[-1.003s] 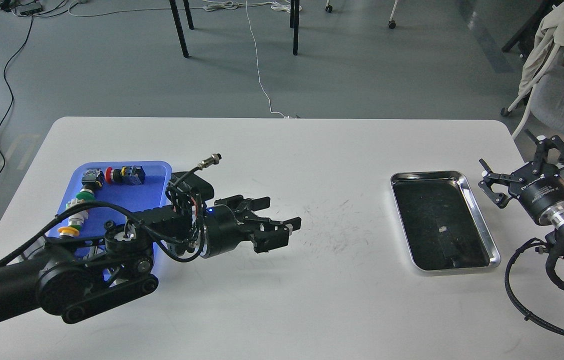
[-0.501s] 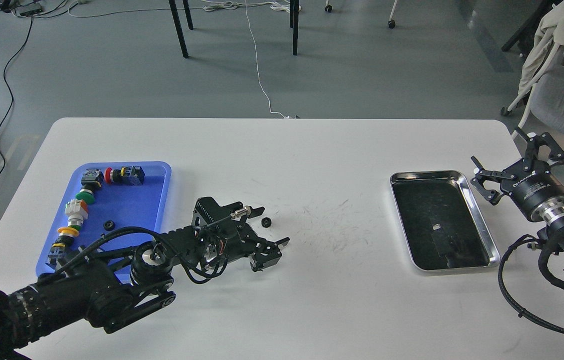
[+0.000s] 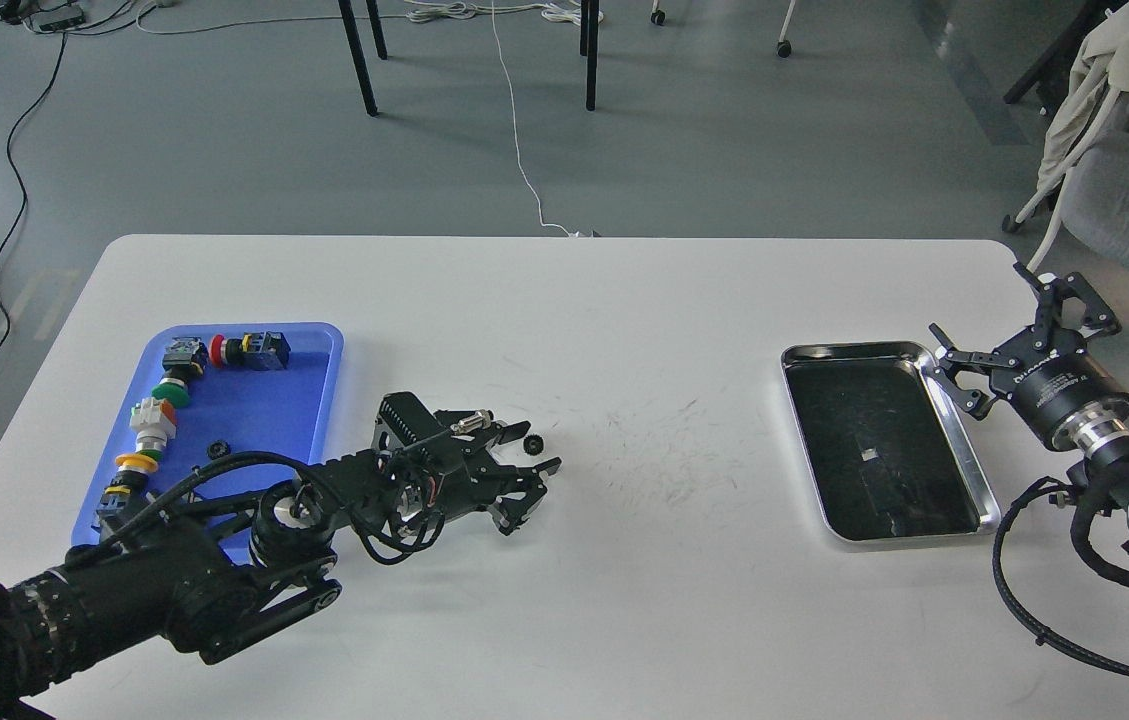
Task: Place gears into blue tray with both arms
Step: 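Carry the ring into the blue tray and lower it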
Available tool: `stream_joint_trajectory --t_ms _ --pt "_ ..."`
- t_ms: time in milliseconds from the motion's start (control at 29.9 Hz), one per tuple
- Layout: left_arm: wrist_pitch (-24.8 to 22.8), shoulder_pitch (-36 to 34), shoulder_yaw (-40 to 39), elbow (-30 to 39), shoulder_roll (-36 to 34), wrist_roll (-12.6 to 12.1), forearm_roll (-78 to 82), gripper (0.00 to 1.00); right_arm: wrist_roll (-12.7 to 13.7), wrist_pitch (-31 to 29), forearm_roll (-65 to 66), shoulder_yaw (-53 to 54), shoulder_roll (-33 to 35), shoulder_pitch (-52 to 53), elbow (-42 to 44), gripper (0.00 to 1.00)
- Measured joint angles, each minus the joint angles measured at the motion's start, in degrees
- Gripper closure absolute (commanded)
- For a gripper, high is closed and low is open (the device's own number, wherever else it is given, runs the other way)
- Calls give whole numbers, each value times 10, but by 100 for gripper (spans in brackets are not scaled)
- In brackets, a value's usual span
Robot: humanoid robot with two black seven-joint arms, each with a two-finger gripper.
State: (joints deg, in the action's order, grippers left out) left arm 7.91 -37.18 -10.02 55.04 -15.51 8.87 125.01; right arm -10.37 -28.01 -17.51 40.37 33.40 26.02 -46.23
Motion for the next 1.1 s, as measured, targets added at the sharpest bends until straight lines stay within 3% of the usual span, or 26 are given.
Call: stream_joint_trajectory --t_ms 267,468,602,702,869,1103 --pt "4 -5 -12 17 -16 2 -17 93 0 0 3 -1 0 6 -2 3" --pt "14 -21 -47 126 -194 5 -130 93 2 0 17 -2 1 10 -6 3" --pt "15 -9 -42 153 -318 42 -179 93 3 0 32 -2 6 17 -6 3" --pt "15 22 -40 147 -356 68 -204 93 3 0 34 -2 9 18 -6 3" --pt "18 43 -40 118 -356 75 -221 93 4 0 34 -1 10 19 -6 3" --pt "20 45 -44 16 -285 83 -223 91 4 0 34 -1 11 20 -6 3"
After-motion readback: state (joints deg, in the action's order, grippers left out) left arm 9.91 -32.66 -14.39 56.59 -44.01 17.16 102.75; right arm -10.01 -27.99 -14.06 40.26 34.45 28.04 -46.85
